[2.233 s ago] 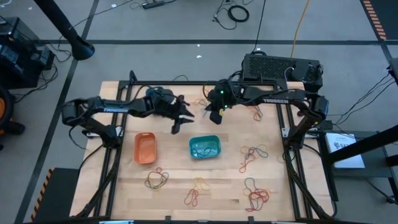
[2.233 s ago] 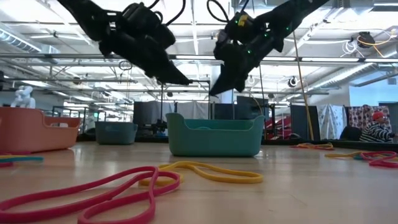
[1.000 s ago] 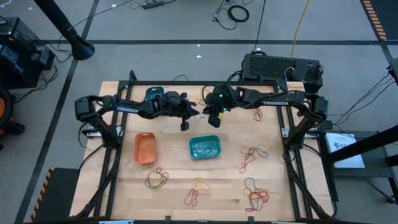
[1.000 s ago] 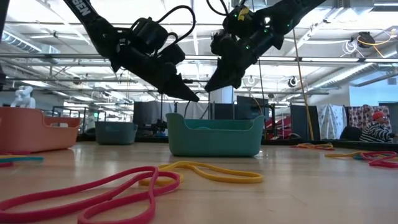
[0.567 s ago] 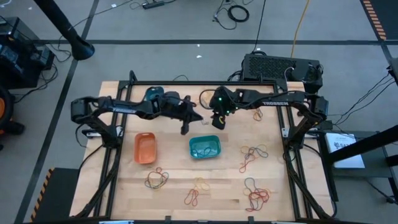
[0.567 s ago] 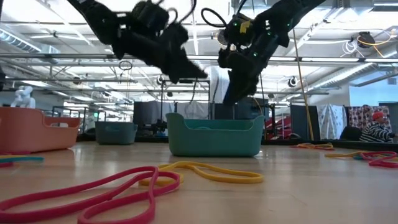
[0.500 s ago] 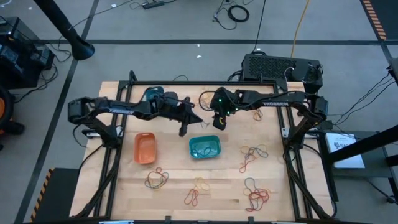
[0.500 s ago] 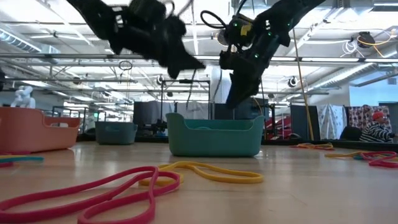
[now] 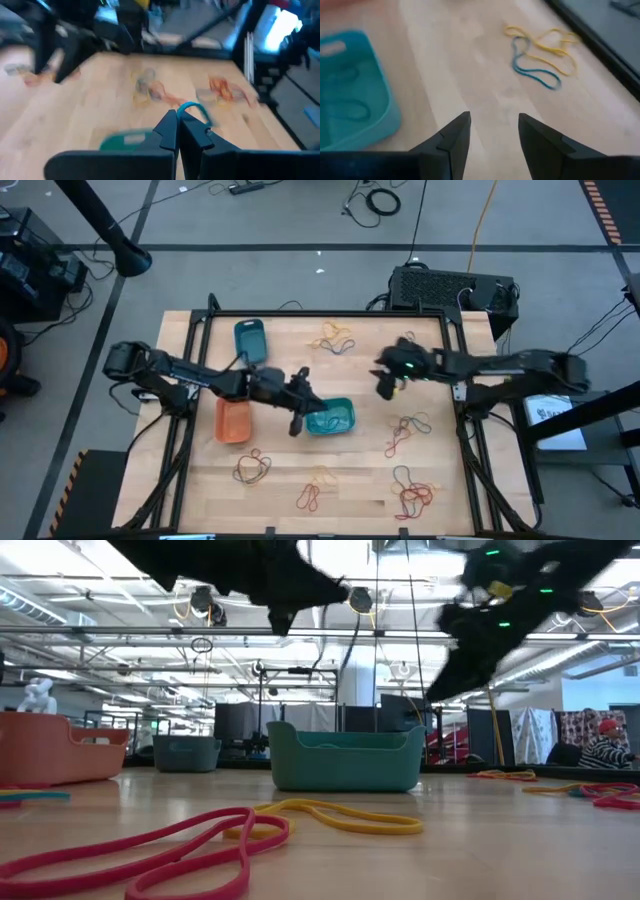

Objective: Sort rubber bands into baskets
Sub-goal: Put the blue rubber band into the green bin

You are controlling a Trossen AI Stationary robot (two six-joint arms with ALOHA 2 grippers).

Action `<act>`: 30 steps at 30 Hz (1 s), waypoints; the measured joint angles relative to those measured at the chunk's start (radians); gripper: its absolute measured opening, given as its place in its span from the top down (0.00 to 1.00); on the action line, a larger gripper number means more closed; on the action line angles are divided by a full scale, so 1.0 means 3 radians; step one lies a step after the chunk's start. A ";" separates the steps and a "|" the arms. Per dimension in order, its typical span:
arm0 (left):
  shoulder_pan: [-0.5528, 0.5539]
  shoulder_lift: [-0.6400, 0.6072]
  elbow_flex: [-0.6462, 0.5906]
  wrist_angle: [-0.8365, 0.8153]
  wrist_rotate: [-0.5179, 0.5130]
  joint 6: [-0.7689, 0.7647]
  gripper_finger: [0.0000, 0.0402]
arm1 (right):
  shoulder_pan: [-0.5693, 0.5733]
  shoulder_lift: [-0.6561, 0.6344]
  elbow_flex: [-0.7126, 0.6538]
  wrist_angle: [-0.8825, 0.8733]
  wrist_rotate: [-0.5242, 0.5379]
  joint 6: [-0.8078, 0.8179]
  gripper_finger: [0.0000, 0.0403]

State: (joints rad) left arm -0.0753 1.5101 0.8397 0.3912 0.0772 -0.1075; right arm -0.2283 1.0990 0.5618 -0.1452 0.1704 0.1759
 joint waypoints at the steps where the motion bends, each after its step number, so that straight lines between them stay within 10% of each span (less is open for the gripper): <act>1: -0.0060 0.0008 0.0002 0.0028 -0.0093 -0.0001 0.98 | 0.0025 -0.0179 -0.0162 0.0071 0.0051 0.0227 0.60; 11: -0.0355 0.0286 -0.0003 0.0172 -0.0775 -0.0058 0.98 | 0.0222 -0.1180 -0.0765 0.0615 0.0046 0.0583 0.60; 30: -0.0163 0.0686 -0.0003 -0.0057 -0.0956 -0.0236 0.98 | 0.0502 -0.1195 -0.0772 0.1093 -0.0426 0.0368 0.60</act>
State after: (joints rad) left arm -0.1242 1.7161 0.8387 0.3742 -0.2096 -0.1783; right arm -0.0777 0.7405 0.3302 0.1826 0.0425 0.2864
